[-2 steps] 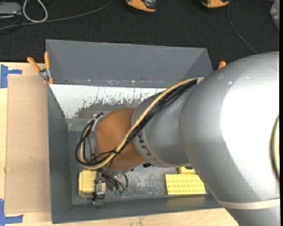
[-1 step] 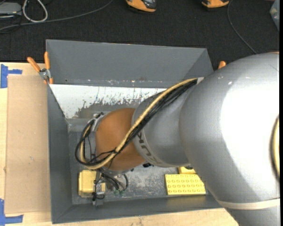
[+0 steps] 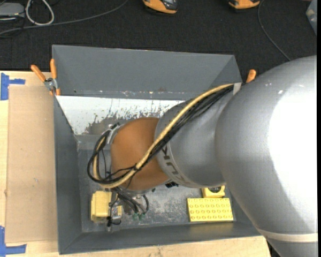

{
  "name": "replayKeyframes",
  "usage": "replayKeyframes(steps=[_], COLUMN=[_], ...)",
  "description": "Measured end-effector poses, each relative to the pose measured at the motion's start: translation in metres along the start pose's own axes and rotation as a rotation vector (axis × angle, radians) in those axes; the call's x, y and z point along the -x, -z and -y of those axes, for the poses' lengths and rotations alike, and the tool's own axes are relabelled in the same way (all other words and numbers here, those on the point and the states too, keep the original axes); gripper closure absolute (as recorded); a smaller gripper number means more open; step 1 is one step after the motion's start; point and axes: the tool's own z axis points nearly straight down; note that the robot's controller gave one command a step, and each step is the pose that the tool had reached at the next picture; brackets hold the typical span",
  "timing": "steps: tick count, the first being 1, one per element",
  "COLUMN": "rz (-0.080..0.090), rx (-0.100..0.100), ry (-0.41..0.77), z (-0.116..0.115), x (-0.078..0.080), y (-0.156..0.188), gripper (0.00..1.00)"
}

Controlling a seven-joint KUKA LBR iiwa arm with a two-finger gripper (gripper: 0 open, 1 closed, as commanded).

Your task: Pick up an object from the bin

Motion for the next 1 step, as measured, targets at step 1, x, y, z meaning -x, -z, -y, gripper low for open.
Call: replayKeyframes(steps=[1], rz=[-0.002], rx=[0.0], ry=[-0.002], z=[0.0001], x=[-0.0005], y=[0.0294], gripper=[1.0])
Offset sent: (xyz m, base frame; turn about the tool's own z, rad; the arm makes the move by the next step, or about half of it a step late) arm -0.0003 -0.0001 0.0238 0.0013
